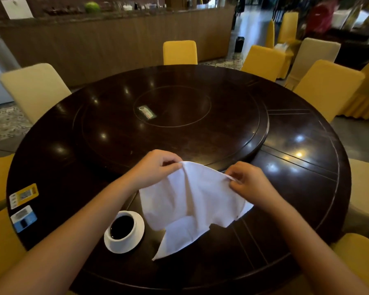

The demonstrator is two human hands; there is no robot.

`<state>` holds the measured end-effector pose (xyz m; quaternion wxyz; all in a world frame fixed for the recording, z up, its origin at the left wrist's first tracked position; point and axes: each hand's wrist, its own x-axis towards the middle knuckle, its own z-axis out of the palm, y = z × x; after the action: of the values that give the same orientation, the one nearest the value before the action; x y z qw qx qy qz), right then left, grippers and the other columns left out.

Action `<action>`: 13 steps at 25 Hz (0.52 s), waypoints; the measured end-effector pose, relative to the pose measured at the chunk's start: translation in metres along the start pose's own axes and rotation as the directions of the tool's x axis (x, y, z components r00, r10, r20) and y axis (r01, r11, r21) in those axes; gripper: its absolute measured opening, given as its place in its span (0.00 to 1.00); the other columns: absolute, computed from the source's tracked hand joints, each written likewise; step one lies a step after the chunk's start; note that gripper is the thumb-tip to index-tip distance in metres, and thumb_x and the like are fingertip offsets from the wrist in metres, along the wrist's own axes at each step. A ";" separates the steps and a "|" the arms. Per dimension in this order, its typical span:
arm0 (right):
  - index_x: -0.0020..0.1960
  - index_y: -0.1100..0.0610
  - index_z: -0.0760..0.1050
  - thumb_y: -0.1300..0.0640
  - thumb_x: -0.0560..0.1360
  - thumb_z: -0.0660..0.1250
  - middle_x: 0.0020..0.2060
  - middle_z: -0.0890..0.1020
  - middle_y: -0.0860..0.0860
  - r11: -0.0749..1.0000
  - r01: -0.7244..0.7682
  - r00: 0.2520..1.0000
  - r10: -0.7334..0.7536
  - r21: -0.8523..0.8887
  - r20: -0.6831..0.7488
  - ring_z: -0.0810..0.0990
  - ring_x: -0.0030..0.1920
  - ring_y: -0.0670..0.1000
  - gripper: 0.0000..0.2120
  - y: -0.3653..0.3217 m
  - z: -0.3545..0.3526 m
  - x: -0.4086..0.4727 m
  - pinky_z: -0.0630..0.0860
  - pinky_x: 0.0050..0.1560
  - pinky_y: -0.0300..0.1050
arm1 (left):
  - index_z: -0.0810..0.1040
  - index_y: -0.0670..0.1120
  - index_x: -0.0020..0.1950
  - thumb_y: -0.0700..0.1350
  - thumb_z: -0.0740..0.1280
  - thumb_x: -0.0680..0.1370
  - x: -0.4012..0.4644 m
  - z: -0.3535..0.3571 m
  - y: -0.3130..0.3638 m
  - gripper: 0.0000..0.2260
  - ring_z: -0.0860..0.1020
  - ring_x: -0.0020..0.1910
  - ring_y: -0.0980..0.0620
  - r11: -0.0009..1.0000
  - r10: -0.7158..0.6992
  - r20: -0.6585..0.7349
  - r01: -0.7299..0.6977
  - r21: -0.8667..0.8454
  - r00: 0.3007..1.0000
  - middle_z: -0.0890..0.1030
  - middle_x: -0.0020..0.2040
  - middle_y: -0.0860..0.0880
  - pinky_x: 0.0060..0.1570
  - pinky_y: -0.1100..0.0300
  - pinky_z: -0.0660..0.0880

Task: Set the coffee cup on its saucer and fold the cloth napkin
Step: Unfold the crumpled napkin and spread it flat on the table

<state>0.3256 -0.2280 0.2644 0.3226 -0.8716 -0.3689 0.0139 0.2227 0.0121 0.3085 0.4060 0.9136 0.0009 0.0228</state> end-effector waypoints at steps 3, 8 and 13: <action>0.42 0.57 0.80 0.62 0.71 0.68 0.34 0.81 0.50 0.996 -0.049 0.994 0.057 -0.074 0.098 0.78 0.36 0.48 0.02 0.012 -0.028 0.005 0.68 0.35 0.33 | 0.82 0.52 0.43 0.44 0.66 0.77 -0.003 -0.012 -0.001 0.07 0.80 0.44 0.60 0.998 -0.060 0.042 0.061 -0.025 0.997 0.83 0.42 0.54 0.43 0.67 0.74; 0.43 0.56 0.82 0.62 0.71 0.70 0.34 0.81 0.46 0.990 -0.035 0.989 0.053 -0.133 0.138 0.76 0.35 0.39 0.04 0.021 -0.067 0.013 0.69 0.35 0.23 | 0.83 0.49 0.44 0.42 0.69 0.74 -0.008 -0.025 -0.010 0.03 0.80 0.41 0.59 0.989 -0.135 0.243 0.114 0.098 0.961 0.84 0.40 0.53 0.42 0.66 0.76; 0.42 0.53 0.82 0.62 0.72 0.70 0.35 0.81 0.44 0.995 -0.092 0.968 0.099 -0.043 0.230 0.79 0.36 0.39 0.04 0.030 -0.075 0.019 0.70 0.35 0.23 | 0.80 0.53 0.43 0.44 0.68 0.75 -0.012 -0.006 -0.045 0.04 0.78 0.40 0.60 0.886 -0.282 0.336 0.109 0.451 0.899 0.81 0.40 0.55 0.40 0.68 0.74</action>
<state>0.3782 -0.2720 0.3105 0.2622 -0.8858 -0.3619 0.1253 0.2109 0.0465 0.2787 0.1910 0.9601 0.0182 -0.2033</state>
